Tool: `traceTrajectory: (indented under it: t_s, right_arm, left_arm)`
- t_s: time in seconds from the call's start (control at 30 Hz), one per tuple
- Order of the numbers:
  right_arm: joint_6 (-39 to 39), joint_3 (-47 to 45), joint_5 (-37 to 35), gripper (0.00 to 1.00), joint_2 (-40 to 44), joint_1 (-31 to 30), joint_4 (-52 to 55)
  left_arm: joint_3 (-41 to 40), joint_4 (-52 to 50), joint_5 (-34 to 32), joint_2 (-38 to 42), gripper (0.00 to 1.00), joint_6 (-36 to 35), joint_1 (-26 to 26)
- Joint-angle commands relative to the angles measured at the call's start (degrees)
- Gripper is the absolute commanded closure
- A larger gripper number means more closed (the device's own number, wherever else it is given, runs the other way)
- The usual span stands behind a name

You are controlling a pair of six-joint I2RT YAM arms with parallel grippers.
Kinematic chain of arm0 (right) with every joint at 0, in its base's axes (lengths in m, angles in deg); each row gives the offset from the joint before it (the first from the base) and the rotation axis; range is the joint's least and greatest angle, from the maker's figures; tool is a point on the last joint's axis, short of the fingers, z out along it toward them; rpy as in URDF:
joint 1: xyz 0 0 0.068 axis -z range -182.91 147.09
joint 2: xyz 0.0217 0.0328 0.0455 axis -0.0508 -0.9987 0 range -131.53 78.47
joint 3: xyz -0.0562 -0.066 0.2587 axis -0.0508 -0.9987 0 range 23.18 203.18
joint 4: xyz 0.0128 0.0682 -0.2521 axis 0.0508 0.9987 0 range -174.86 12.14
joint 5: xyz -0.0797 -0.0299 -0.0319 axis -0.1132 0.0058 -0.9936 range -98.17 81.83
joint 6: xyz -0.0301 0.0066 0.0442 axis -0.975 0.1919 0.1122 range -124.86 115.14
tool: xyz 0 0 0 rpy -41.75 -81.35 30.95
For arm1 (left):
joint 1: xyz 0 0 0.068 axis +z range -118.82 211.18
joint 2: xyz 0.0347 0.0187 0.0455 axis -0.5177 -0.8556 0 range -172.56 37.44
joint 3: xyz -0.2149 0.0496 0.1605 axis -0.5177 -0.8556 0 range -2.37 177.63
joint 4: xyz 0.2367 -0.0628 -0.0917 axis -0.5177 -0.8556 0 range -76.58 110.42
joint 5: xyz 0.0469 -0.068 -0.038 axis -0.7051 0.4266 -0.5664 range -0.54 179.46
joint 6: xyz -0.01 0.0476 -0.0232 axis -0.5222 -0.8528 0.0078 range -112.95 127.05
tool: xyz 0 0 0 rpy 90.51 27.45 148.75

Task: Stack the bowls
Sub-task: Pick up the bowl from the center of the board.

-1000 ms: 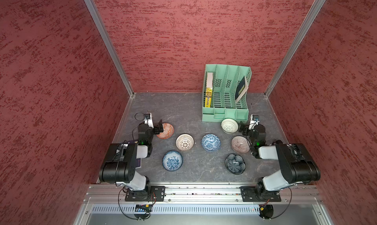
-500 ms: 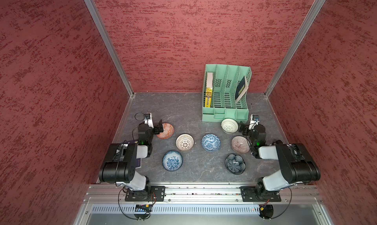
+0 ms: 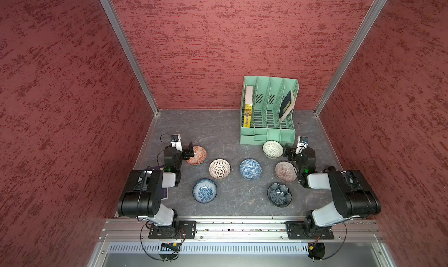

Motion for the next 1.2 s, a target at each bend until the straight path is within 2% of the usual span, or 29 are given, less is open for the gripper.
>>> traceTrajectory:
  t_s: [0.0, 0.07, 0.17, 0.23, 0.33, 0.43, 0.47, 0.5, 0.57, 0.6, 0.67, 0.77, 0.87, 1.03, 1.17]
  right_arm:
    - [-0.1, 1.6, -2.5, 0.02, 0.4, -0.2, -1.2]
    - [0.1, 3.0, -3.0, 0.02, 3.0, -0.4, 2.1]
    - [0.0, 8.3, -3.9, 0.01, 8.9, -0.4, 16.0]
    - [1.1, 9.5, -5.1, 0.01, 13.1, -0.5, 20.2]
    - [2.7, 11.1, -4.1, 0.01, 22.0, -0.4, 25.3]
    - [14.9, 16.1, -10.4, 0.02, 31.2, -0.4, 39.1]
    - [18.3, 17.3, -10.9, 0.01, 33.3, -0.3, 43.3]
    - [19.4, 18.9, -8.9, 0.02, 35.3, -0.3, 47.0]
    - [19.2, 22.2, -2.6, 0.02, 39.0, -0.3, 54.2]
    - [20.1, 23.8, -1.6, 0.02, 40.5, -0.3, 57.8]
    - [21.6, 26.4, -1.2, 0.02, 43.4, -0.2, 66.9]
    - [22.2, 28.5, 0.7, 0.02, 46.4, -0.3, 76.4]
    - [22.3, 28.8, 1.6, 0.01, 48.7, -0.3, 81.9]
    - [22.3, 28.6, 3.2, 0.01, 50.0, -0.3, 86.5]
    - [22.4, 31.4, 4.4, 0.03, 48.9, -0.3, 91.0]
  left_arm:
    - [0.6, 1.1, 0.7, -0.1, 0.0, 0.3, 0.0]
    - [0.2, -1.0, -2.5, 3.7, 0.0, 0.1, -1.0]
    - [3.2, -14.5, -7.3, 14.6, 0.0, 0.9, -3.0]
    - [4.9, -23.0, -10.7, 20.9, 0.0, 8.8, -3.0]
    - [9.1, -37.8, -8.1, 30.3, 0.0, 16.9, -1.4]
    - [13.4, -53.0, -6.0, 38.5, 0.0, 34.3, 1.4]
    - [14.0, -56.9, -4.2, 40.6, 0.0, 40.0, 2.9]
    - [13.9, -58.1, 0.1, 43.0, 0.0, 42.2, 4.5]
    - [13.8, -61.3, 13.7, 46.7, 0.0, 42.5, 7.3]
    - [14.2, -64.6, 18.3, 48.2, 0.0, 42.7, 8.1]
    - [15.2, -73.9, 22.6, 50.3, 0.0, 42.2, 8.2]
    - [16.9, -88.2, 23.3, 50.7, 0.05, 42.3, 7.6]
    - [18.3, -94.8, 25.5, 50.3, 0.13, 39.5, 7.0]
    - [20.2, -97.2, 25.0, 50.9, 0.13, 38.1, 6.3]
    - [20.8, -98.2, 28.2, 49.4, 0.14, 38.1, 6.3]
